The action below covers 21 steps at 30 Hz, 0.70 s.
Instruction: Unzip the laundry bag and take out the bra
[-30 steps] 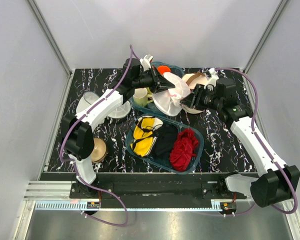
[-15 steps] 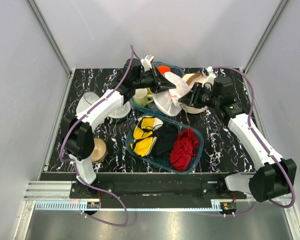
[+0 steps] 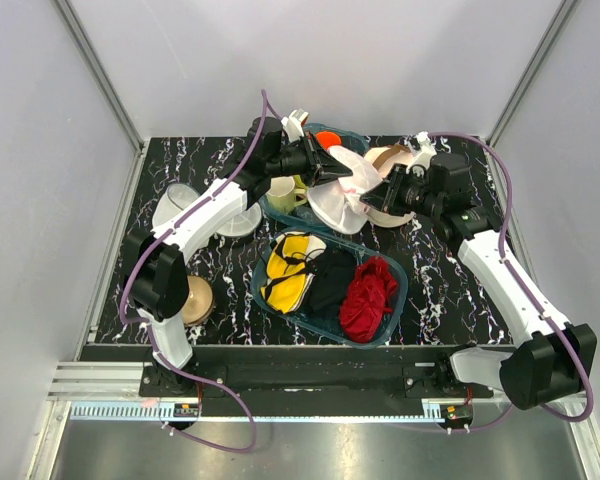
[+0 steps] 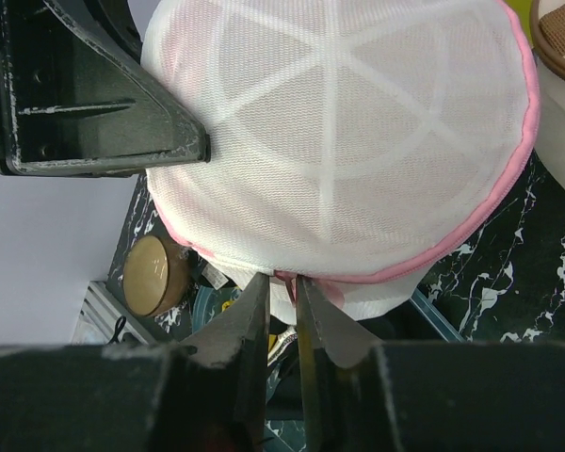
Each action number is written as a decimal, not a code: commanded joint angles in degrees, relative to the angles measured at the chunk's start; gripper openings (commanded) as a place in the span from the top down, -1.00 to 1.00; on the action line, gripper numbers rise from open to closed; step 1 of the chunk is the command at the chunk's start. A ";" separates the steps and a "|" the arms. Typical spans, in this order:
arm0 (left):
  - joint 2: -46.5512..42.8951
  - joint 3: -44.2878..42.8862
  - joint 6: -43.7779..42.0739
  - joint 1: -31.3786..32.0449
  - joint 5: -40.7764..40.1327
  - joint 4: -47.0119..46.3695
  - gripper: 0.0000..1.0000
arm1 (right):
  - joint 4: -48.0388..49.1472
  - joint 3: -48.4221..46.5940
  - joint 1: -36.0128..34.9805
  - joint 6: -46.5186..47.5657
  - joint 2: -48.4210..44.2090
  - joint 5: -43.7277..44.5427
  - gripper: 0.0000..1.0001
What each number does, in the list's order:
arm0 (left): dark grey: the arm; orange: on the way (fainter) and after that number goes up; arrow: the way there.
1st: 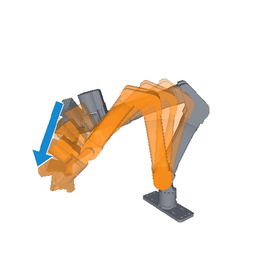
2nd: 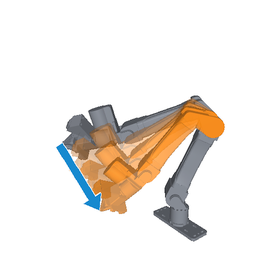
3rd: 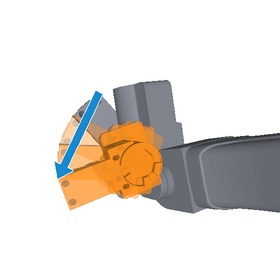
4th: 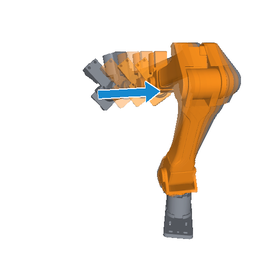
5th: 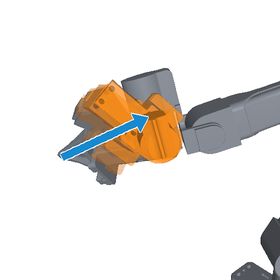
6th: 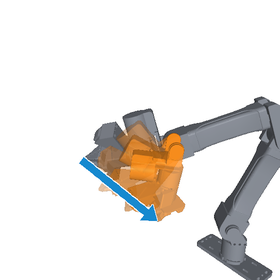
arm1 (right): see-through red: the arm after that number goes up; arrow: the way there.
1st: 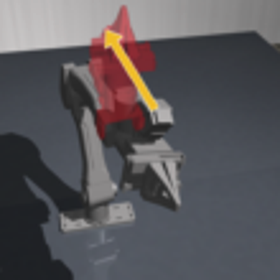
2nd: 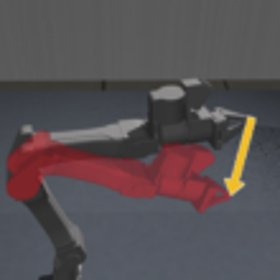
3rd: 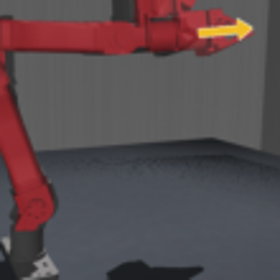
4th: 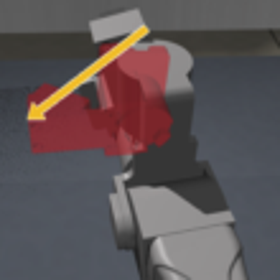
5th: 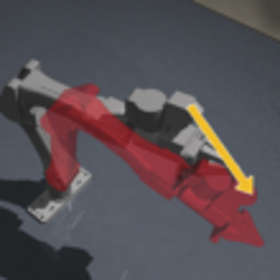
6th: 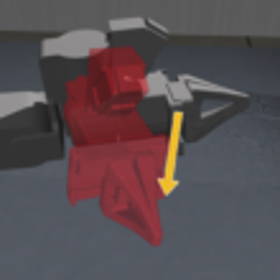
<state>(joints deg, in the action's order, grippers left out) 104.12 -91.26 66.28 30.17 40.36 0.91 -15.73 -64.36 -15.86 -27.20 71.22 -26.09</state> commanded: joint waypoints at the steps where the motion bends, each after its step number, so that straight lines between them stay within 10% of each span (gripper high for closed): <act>1: -3.48 -0.14 0.87 0.32 2.36 -4.60 1.00 | 2.63 0.02 -0.67 -0.66 -1.00 1.65 0.53; 5: -3.39 0.12 1.13 0.32 2.62 -4.95 1.00 | 2.63 0.11 -0.75 -0.66 -0.65 1.92 0.55; 9: -3.74 0.30 1.04 0.32 2.88 -4.95 1.00 | 2.72 1.07 -1.02 -1.54 -1.43 3.76 1.00; 21: -6.82 1.79 -3.88 -1.25 2.71 1.55 1.00 | -0.97 7.31 -0.76 -0.05 -7.32 13.85 1.00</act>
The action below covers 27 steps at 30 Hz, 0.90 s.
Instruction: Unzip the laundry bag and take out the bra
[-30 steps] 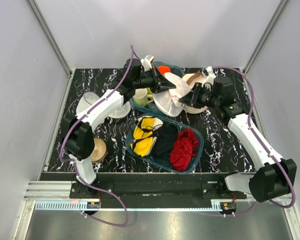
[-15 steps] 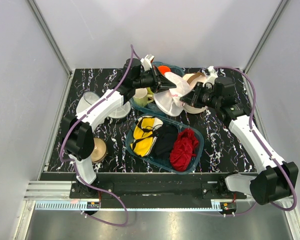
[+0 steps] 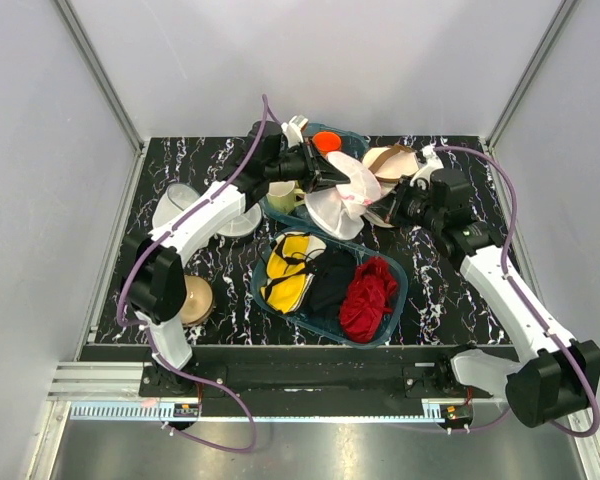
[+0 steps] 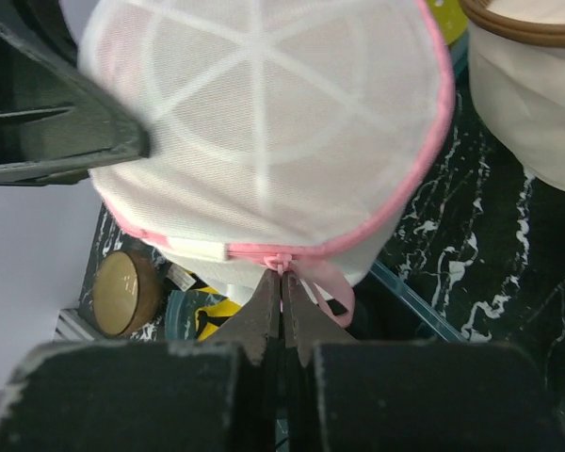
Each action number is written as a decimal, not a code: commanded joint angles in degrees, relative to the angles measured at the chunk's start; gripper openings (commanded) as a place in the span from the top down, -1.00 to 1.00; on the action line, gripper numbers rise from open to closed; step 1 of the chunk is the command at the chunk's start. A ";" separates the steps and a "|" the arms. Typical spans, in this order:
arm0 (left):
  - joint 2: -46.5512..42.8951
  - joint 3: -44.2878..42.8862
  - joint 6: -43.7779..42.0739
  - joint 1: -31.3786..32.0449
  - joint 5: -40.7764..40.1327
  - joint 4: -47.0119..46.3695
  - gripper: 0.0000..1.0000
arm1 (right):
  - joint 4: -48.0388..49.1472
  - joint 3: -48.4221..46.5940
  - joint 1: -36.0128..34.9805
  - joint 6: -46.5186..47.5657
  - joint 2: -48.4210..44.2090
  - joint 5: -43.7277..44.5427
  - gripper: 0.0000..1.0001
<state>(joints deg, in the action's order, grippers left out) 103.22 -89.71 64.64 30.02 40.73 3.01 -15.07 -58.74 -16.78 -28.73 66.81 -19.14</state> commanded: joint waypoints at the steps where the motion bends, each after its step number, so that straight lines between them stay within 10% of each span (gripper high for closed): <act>1: -6.79 0.59 -2.24 -1.63 2.34 -0.63 1.00 | -2.06 2.13 0.42 2.01 -3.61 7.44 1.00; 27: 1.54 -13.99 -10.32 -4.18 1.90 9.29 1.00 | -6.20 -1.20 1.31 2.28 -6.95 6.75 1.00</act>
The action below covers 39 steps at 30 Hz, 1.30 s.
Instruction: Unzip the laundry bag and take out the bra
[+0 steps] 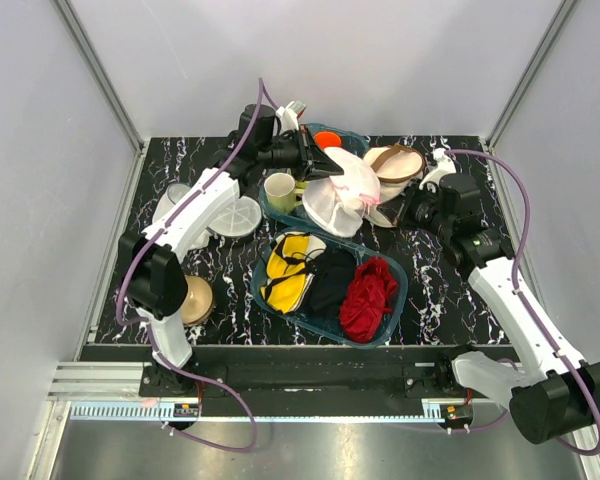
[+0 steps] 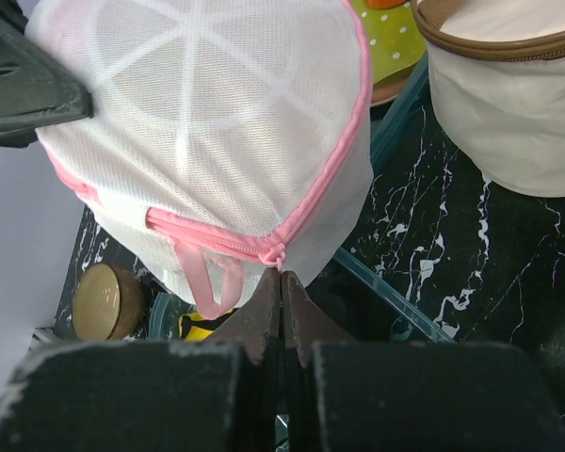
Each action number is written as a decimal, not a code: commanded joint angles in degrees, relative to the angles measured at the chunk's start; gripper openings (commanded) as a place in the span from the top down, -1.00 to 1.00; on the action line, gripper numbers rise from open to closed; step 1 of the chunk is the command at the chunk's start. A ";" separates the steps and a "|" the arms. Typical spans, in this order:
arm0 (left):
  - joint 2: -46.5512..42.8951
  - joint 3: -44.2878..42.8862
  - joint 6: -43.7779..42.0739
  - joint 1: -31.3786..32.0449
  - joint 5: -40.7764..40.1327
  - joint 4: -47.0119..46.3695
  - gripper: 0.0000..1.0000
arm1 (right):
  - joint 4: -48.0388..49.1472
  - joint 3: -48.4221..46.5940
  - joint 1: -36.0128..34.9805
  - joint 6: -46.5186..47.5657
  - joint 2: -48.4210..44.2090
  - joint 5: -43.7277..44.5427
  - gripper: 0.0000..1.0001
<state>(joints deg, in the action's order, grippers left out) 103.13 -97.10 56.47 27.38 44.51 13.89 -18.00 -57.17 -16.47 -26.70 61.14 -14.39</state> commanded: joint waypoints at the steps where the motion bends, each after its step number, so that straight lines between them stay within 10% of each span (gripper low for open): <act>1: 2.59 -7.31 -2.41 -1.36 -1.88 -0.80 1.00 | -3.27 -3.30 1.00 0.16 -1.38 1.74 1.00; 10: 7.69 -15.03 -4.35 0.39 -2.85 3.24 1.00 | -4.32 -6.37 0.91 -0.20 -3.75 0.59 1.00; 12: 9.89 -17.32 -4.96 0.92 -2.50 4.38 0.55 | -4.59 -6.99 1.00 -0.28 -4.72 0.86 1.00; 15: 11.91 -22.42 -6.63 1.54 -1.80 7.90 -0.83 | -5.29 -7.61 1.00 -0.37 -5.51 2.26 1.00; 16: 11.74 -23.48 -7.07 1.54 -2.49 10.52 -0.98 | -5.55 -7.52 1.00 -0.29 -5.68 3.05 1.00; 39: 7.87 -15.58 2.76 7.86 -5.22 8.00 -0.92 | -3.71 -7.17 1.00 4.02 -1.99 -1.16 1.00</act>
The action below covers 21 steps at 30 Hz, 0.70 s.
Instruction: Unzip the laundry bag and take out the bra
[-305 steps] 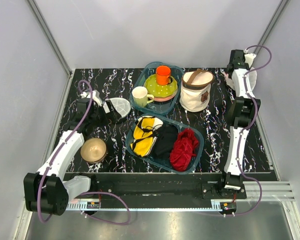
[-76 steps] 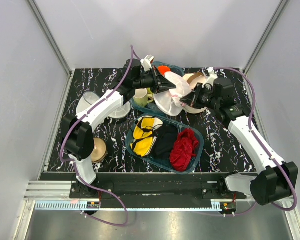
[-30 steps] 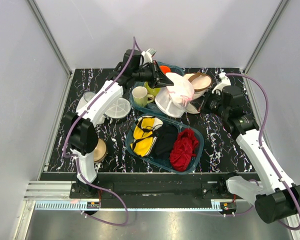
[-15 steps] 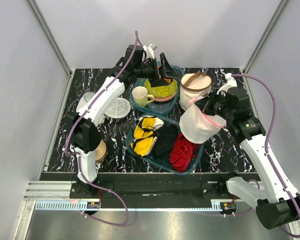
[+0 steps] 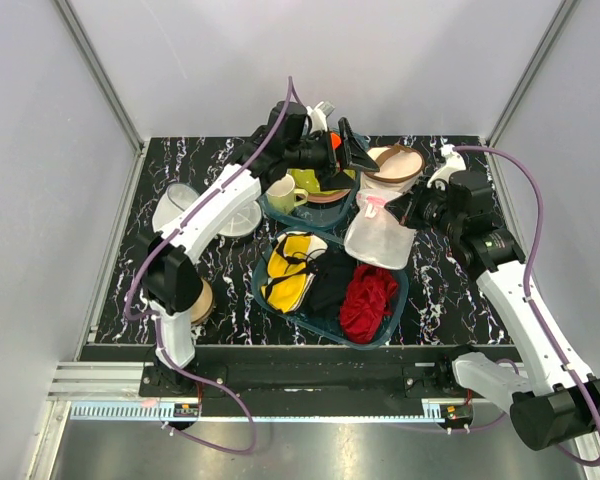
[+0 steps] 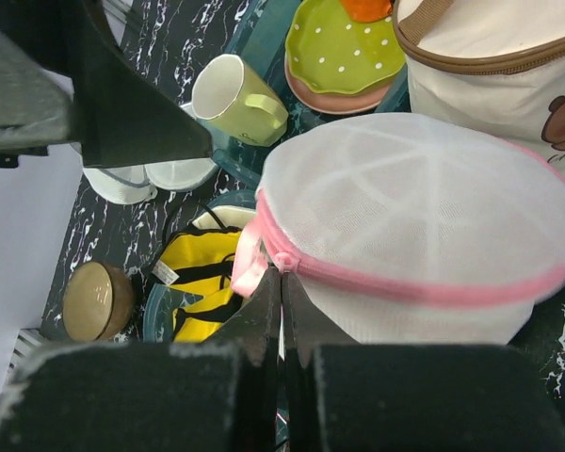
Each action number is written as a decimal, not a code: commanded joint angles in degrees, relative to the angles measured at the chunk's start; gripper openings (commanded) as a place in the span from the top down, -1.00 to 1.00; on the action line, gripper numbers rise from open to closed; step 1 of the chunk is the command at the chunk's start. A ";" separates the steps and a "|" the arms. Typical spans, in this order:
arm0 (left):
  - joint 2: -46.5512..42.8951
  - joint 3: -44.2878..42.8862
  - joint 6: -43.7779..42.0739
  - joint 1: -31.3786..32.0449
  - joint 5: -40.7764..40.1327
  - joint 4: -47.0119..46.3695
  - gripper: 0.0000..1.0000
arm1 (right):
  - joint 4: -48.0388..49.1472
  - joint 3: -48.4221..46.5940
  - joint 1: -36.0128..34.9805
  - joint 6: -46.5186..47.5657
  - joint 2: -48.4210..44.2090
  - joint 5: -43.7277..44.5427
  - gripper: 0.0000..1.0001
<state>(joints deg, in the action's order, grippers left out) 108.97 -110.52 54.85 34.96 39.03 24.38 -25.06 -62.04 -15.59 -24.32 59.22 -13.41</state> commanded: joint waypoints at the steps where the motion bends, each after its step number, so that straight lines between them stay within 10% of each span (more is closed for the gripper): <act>1: 2.39 -2.07 4.56 0.54 0.17 -2.41 -0.92 | 3.35 -2.30 0.13 1.55 -0.07 -2.32 1.00; 8: -0.77 10.22 11.41 0.11 1.50 -13.46 -0.89 | 3.79 -1.16 0.13 1.11 -0.42 -2.32 1.00; 21: -15.89 20.17 17.57 0.11 -16.08 -5.05 -0.85 | 3.96 0.08 0.13 2.17 -0.34 -2.15 1.00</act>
<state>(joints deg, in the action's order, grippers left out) 99.74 -90.19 69.12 35.09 29.19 18.50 -24.67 -61.80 -15.59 -23.38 59.22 -14.61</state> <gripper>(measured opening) 0.928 0.007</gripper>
